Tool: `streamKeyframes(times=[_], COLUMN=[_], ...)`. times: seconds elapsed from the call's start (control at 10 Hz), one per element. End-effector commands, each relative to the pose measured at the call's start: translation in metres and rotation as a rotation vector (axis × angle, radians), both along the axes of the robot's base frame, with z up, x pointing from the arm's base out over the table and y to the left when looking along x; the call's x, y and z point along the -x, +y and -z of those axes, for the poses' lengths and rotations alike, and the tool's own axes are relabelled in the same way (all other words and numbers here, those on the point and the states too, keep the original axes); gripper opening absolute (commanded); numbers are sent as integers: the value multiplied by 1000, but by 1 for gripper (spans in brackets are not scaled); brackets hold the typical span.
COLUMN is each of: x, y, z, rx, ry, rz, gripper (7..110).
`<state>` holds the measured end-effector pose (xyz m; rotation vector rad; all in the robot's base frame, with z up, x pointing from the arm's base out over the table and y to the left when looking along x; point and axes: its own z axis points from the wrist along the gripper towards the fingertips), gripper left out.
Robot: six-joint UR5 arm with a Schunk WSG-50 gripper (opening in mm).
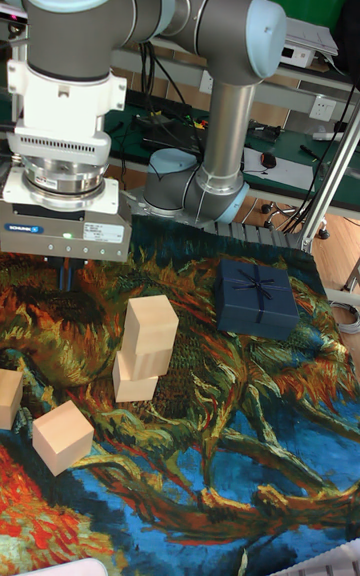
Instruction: Stack the blocks in a vertical line of five
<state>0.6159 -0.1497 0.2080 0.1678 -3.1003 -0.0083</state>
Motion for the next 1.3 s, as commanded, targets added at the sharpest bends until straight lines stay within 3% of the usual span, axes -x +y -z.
streamKeyframes(times=[0.0, 0.2, 0.4, 0.6, 0.8, 0.9, 1.0, 1.2], x=[-4, -5, -6, -20, -33, -34, -41, -52], y=[-5, -5, -16, -17, -36, -35, -45, -41], z=[-2, -1, 0, 8, 20, 24, 35, 67], rx=[20, 21, 52, 24, 52, 38, 61, -16], ry=[-5, 0, 3, -18, -39, -34, -31, -34], rz=[-17, -29, -61, -52, -75, -65, -93, -95], gripper=[7, 7, 7, 7, 7, 7, 7, 7])
